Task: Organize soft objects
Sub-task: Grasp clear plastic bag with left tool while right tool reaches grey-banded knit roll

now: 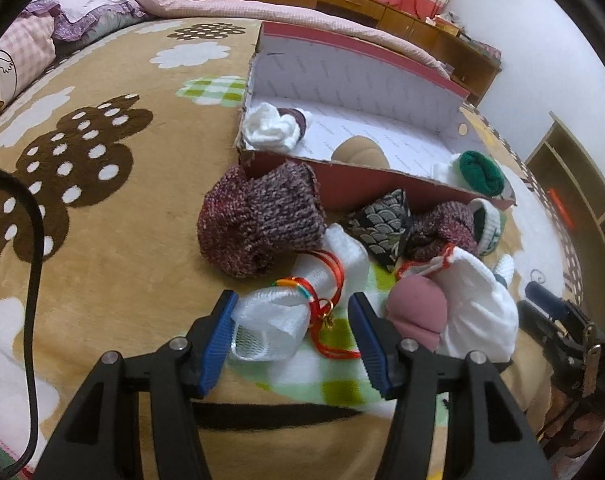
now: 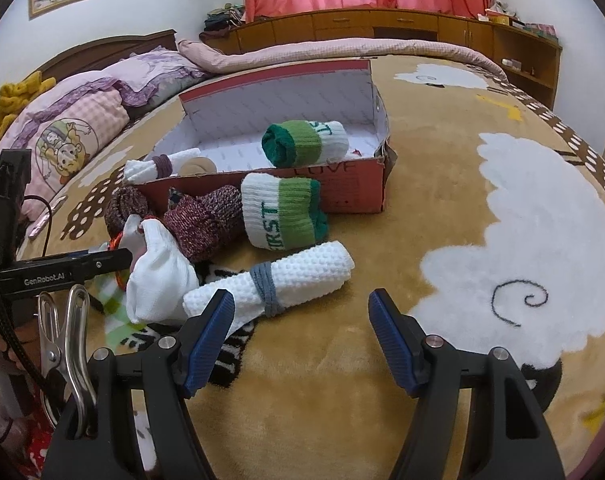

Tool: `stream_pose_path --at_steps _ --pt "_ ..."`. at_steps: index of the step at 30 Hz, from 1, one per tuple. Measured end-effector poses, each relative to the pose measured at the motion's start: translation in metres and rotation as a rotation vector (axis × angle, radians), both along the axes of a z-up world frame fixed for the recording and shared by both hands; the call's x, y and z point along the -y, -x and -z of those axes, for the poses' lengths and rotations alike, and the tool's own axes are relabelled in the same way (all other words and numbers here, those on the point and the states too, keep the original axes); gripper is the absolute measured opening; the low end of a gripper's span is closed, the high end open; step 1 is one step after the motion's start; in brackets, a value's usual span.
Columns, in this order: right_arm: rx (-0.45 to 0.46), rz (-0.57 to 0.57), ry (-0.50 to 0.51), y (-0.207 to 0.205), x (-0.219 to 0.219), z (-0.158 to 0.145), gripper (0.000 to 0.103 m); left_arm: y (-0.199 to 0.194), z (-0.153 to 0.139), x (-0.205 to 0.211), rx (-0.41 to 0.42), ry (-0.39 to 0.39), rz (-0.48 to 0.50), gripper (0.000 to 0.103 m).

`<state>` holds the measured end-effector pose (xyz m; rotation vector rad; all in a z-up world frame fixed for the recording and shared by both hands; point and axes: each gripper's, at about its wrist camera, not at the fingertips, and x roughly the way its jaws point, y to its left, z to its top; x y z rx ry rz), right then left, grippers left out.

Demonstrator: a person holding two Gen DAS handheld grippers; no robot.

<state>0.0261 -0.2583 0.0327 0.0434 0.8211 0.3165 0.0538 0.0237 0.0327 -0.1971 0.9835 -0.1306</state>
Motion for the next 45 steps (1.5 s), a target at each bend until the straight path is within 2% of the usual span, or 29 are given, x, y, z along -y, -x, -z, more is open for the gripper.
stream_pose_path --at_steps 2,10,16,21,24,29,33,38,40,45 --pt "-0.011 0.006 -0.006 -0.001 0.001 0.002 0.071 0.0 0.0 -0.001 0.0 0.021 0.01 0.045" --pt "-0.057 0.035 -0.067 -0.006 0.01 0.009 0.071 0.004 0.0 0.004 0.002 0.045 0.046 0.025" --pt "-0.096 0.069 -0.169 -0.016 0.022 0.011 0.071 0.002 0.011 0.007 -0.018 0.051 0.047 0.026" --pt "-0.12 0.063 -0.238 -0.022 0.016 0.01 0.071 0.004 0.012 0.014 0.012 -0.005 0.07 0.026" --pt "-0.159 0.052 -0.278 -0.026 0.007 0.015 0.071 0.004 0.013 0.014 0.013 0.0 0.066 0.026" --pt "-0.189 0.074 -0.272 -0.032 -0.006 0.023 0.071 0.003 0.012 0.009 0.004 0.04 0.051 0.026" --pt "-0.187 0.097 -0.267 -0.03 -0.008 0.027 0.07 0.006 0.009 0.008 0.015 0.056 0.056 0.021" --pt "-0.186 0.108 -0.227 -0.03 -0.012 0.026 0.063 0.012 0.004 0.007 0.036 0.1 0.084 0.019" --pt "-0.197 0.113 -0.226 -0.03 -0.014 0.025 0.055 0.016 0.001 0.006 0.051 0.115 0.096 0.019" --pt "-0.209 0.118 -0.216 -0.03 -0.018 0.022 0.045 0.022 -0.006 0.006 0.086 0.171 0.134 0.019"
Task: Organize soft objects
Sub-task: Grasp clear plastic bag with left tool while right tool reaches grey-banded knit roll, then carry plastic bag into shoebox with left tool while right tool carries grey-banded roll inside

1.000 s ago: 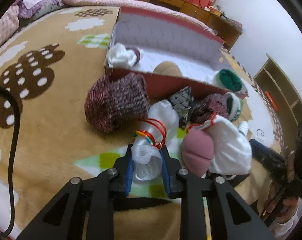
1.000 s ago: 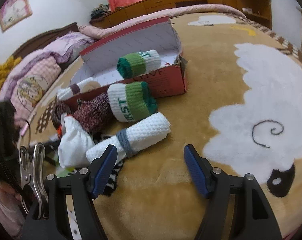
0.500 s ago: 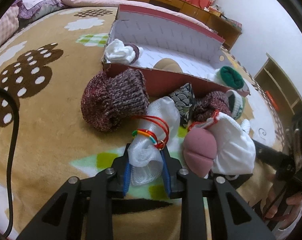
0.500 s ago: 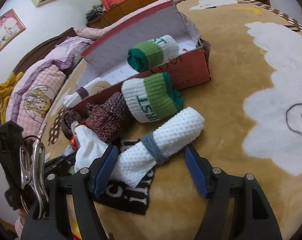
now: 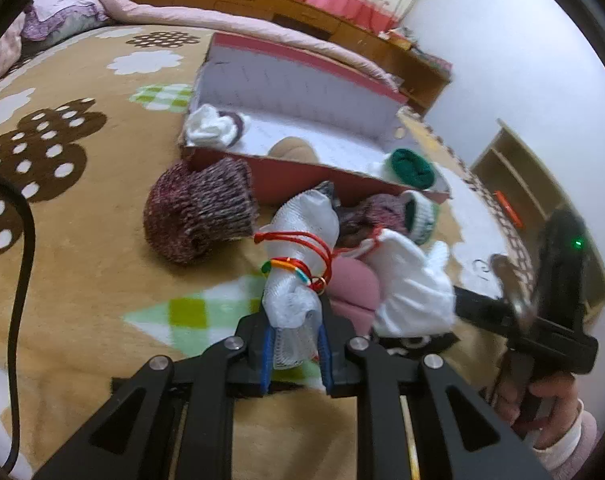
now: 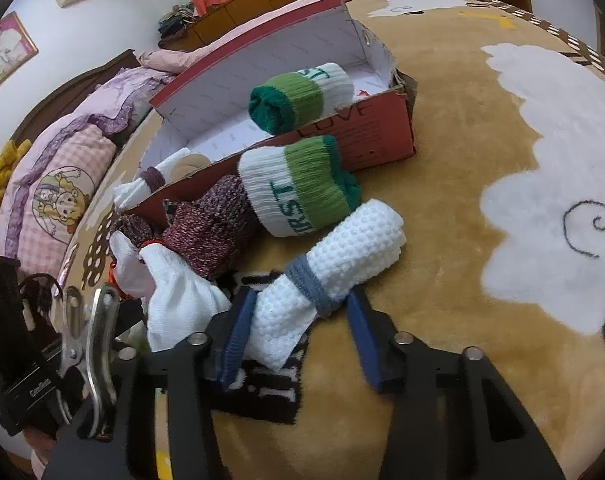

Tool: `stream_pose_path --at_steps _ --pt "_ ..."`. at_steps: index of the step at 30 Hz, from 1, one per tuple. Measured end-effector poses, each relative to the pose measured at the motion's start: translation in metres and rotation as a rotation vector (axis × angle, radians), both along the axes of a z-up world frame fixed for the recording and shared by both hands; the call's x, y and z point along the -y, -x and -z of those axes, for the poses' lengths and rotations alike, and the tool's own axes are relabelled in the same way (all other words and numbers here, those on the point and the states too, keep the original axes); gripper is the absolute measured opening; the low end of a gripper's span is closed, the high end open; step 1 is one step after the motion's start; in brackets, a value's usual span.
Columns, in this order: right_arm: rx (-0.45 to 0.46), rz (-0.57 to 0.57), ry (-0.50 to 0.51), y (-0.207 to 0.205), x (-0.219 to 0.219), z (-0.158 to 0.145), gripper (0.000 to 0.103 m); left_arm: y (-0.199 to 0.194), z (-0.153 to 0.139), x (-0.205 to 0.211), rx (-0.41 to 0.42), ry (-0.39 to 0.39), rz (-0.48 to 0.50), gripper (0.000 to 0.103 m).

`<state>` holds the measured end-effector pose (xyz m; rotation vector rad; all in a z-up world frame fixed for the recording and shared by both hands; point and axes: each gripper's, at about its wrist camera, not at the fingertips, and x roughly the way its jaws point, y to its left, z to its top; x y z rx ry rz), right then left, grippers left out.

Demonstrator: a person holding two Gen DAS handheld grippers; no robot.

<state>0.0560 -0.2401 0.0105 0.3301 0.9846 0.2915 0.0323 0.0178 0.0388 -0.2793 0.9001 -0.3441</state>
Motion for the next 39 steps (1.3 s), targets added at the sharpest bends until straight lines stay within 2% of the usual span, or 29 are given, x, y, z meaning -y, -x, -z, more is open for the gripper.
stream_pose_path --at_steps 6,16,22,26,30,35,39 --pt "0.035 0.018 0.04 0.009 -0.005 -0.01 0.036 0.008 -0.003 -0.005 0.023 0.038 0.019 0.019" --pt "0.129 0.071 0.043 0.026 -0.004 -0.044 0.034 0.016 -0.013 -0.01 0.043 0.057 0.042 0.019" --pt "0.173 -0.005 0.066 0.03 0.0 -0.051 0.034 0.013 -0.023 0.0 0.031 0.072 0.036 0.019" --pt "0.214 -0.083 0.089 0.024 0.007 -0.058 0.034 0.006 -0.037 0.01 0.061 0.057 -0.016 0.019" --pt "0.247 -0.186 0.076 0.012 0.016 -0.06 0.034 -0.011 -0.043 0.017 0.044 0.057 -0.078 0.019" --pt "0.275 -0.232 0.024 -0.001 0.028 -0.063 0.035 -0.029 -0.049 0.027 0.026 0.021 -0.121 0.019" --pt "0.286 -0.247 0.002 -0.013 0.031 -0.07 0.035 -0.033 -0.059 0.031 0.057 0.0 -0.148 0.019"
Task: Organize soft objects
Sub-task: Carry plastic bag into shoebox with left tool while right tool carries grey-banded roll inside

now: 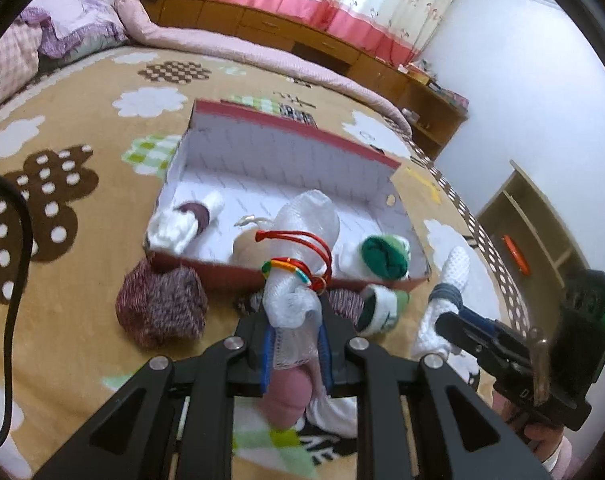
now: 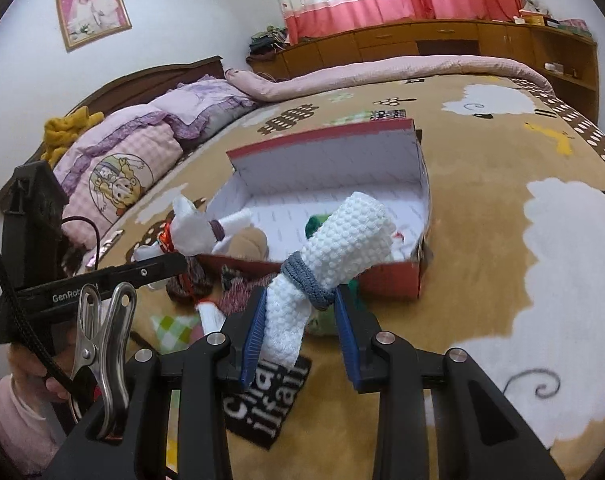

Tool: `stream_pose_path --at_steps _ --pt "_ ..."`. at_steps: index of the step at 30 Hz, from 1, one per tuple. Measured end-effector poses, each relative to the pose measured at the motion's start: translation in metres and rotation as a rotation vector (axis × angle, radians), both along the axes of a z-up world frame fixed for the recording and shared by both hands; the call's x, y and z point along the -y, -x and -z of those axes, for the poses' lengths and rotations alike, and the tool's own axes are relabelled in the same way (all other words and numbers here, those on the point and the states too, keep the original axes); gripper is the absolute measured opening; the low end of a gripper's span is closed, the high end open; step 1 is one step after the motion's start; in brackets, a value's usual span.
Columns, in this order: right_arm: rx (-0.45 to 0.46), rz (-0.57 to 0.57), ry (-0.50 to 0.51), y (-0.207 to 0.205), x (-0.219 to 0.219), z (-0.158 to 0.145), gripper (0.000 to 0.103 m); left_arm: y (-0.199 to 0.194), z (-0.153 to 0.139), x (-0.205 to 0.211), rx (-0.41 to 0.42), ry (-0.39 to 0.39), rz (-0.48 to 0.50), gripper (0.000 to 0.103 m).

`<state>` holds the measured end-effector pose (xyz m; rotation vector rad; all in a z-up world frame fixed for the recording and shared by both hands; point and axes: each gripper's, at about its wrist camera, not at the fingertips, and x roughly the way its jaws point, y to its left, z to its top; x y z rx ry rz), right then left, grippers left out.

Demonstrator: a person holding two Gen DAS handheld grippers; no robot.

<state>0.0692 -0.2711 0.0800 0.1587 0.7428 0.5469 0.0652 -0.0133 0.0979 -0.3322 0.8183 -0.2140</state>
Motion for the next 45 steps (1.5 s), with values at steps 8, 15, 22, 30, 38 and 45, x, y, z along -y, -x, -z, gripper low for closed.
stream_pose_path --at_steps 8,15,22,30,38,45 --pt "0.028 0.025 -0.022 -0.009 -0.002 -0.018 0.035 -0.012 -0.01 0.002 0.015 -0.02 -0.012 0.019" --pt "0.055 0.101 -0.021 -0.006 -0.012 -0.023 0.035 -0.02 -0.016 -0.007 0.04 -0.038 0.039 0.019" --pt "0.043 0.186 0.009 -0.016 -0.028 -0.029 0.035 -0.029 -0.018 -0.016 0.06 -0.097 0.072 0.019" --pt "0.056 0.204 0.059 -0.035 -0.037 -0.036 0.035 -0.051 -0.009 -0.027 0.049 -0.067 0.092 0.019" --pt "0.046 0.179 0.09 -0.063 -0.036 -0.026 0.035 -0.074 0.001 -0.023 0.026 -0.06 0.061 0.019" --pt "0.014 0.165 0.076 -0.083 -0.028 -0.008 0.035 -0.092 0.016 -0.011 -0.029 -0.061 0.067 0.019"
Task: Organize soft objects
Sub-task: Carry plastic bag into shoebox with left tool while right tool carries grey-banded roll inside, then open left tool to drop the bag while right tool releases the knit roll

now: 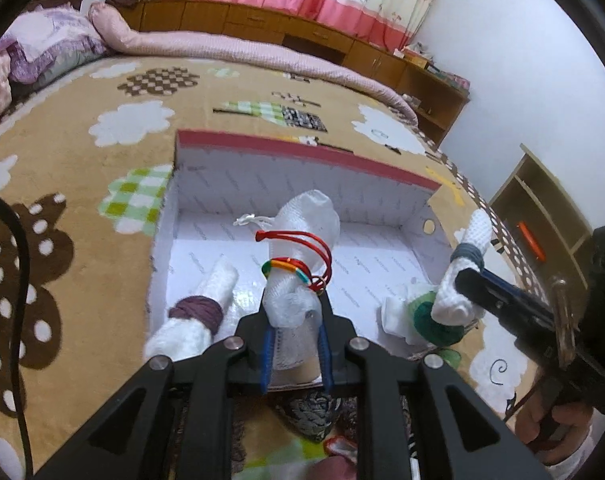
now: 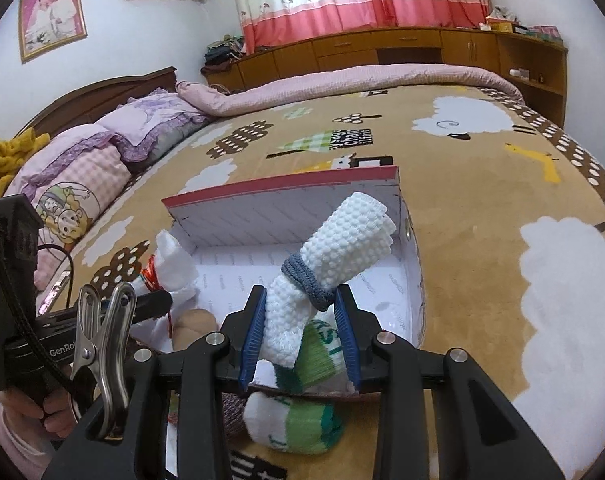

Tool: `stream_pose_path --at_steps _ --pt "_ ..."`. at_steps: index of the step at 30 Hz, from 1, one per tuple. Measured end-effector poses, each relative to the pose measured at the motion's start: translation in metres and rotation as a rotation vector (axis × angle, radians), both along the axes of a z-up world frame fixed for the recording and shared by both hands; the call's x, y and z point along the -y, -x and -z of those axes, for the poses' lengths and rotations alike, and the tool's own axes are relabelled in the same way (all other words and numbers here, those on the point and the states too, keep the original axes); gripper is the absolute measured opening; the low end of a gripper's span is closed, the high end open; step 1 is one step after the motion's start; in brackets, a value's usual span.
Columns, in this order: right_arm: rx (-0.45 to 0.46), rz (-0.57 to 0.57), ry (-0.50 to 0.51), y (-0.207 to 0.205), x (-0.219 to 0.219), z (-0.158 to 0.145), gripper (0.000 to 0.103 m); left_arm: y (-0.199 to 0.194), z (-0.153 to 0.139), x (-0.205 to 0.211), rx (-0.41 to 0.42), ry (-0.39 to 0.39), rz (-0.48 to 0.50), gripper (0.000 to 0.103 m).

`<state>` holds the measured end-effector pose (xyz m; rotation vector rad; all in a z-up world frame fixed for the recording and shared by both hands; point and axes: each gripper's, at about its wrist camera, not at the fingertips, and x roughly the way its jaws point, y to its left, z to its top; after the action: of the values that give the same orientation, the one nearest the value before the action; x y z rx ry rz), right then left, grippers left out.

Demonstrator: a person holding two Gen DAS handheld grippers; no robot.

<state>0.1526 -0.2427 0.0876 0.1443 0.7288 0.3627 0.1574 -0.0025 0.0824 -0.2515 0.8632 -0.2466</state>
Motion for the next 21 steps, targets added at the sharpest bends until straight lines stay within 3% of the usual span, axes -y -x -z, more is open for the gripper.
stream_pose_path --at_steps 14,21 --pt "0.008 -0.024 -0.046 -0.024 0.002 0.006 0.037 -0.017 0.013 0.014 -0.022 -0.072 -0.017 0.02" --pt "0.022 -0.011 -0.045 -0.021 0.002 0.003 0.043 -0.014 0.009 0.017 -0.012 -0.102 -0.024 0.035"
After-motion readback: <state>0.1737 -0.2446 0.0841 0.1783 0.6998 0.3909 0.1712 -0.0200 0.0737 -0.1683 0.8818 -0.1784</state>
